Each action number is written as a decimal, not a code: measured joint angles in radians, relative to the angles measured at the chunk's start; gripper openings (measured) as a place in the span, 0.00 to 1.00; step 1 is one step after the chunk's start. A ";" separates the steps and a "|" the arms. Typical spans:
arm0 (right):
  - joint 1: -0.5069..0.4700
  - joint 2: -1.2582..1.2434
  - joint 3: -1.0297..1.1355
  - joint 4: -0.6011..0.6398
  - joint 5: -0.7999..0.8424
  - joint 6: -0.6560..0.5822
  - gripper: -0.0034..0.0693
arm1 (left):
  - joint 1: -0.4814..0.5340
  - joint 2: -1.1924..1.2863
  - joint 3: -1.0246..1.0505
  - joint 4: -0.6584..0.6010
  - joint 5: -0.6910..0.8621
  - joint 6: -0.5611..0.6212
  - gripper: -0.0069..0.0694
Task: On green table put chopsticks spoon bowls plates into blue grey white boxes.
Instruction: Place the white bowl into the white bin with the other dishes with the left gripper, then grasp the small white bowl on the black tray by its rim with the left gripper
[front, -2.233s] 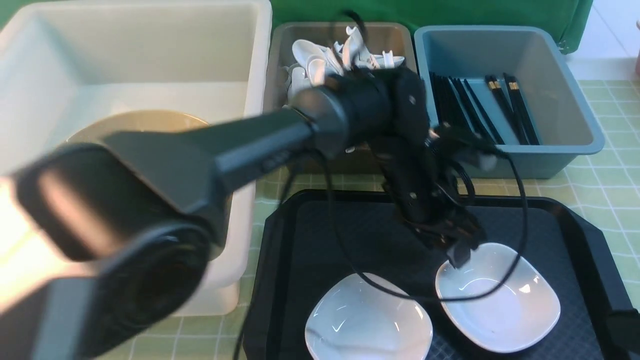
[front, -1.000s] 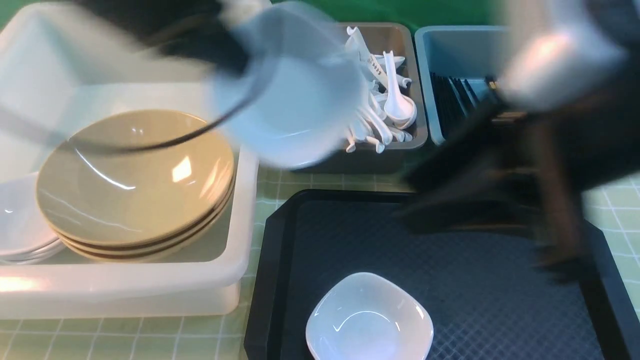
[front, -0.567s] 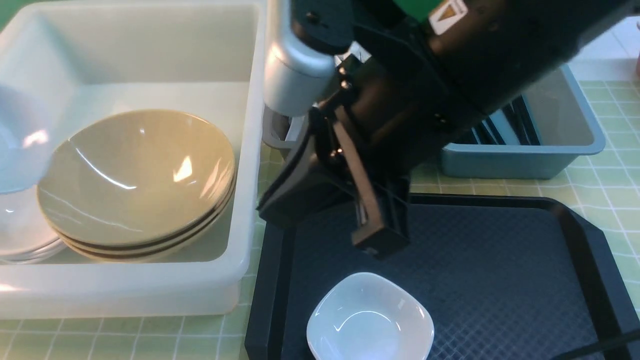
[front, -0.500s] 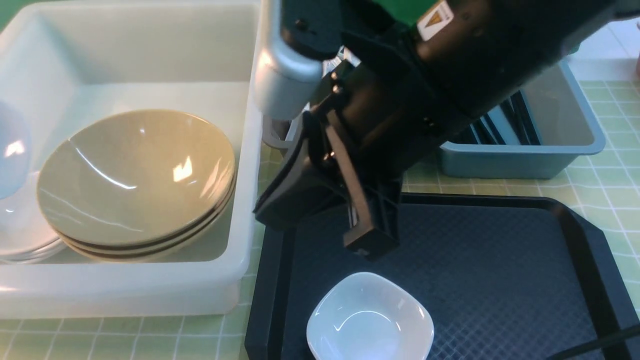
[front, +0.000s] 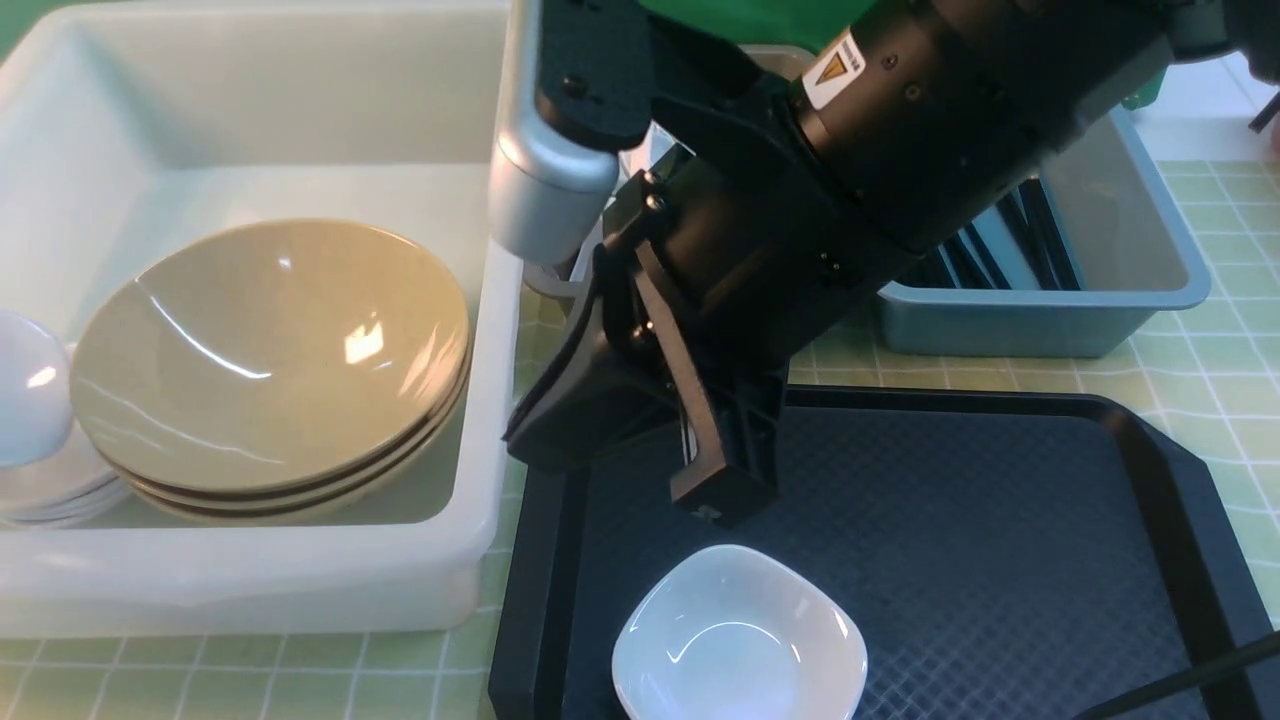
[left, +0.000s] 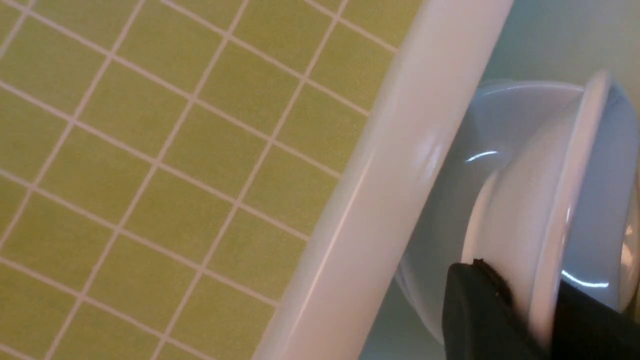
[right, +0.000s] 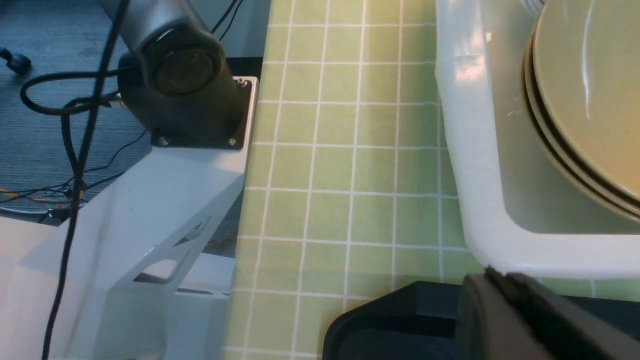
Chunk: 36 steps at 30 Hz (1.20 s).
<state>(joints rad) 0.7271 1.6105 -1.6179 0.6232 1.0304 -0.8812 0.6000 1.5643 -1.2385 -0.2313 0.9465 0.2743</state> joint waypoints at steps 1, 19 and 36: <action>0.000 0.000 0.000 0.000 0.000 0.000 0.10 | 0.000 0.002 0.000 0.000 -0.001 0.000 0.11; -0.032 -0.007 0.000 -0.025 0.020 0.062 0.11 | 0.000 0.013 -0.016 -0.032 0.063 -0.082 0.76; -0.259 -0.459 0.436 -0.127 -0.026 0.228 0.13 | -0.786 -0.177 -0.113 -0.320 0.281 0.309 0.80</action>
<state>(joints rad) 0.4681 1.1519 -1.1822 0.4962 1.0043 -0.6530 -0.1859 1.3868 -1.3512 -0.5516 1.2275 0.5836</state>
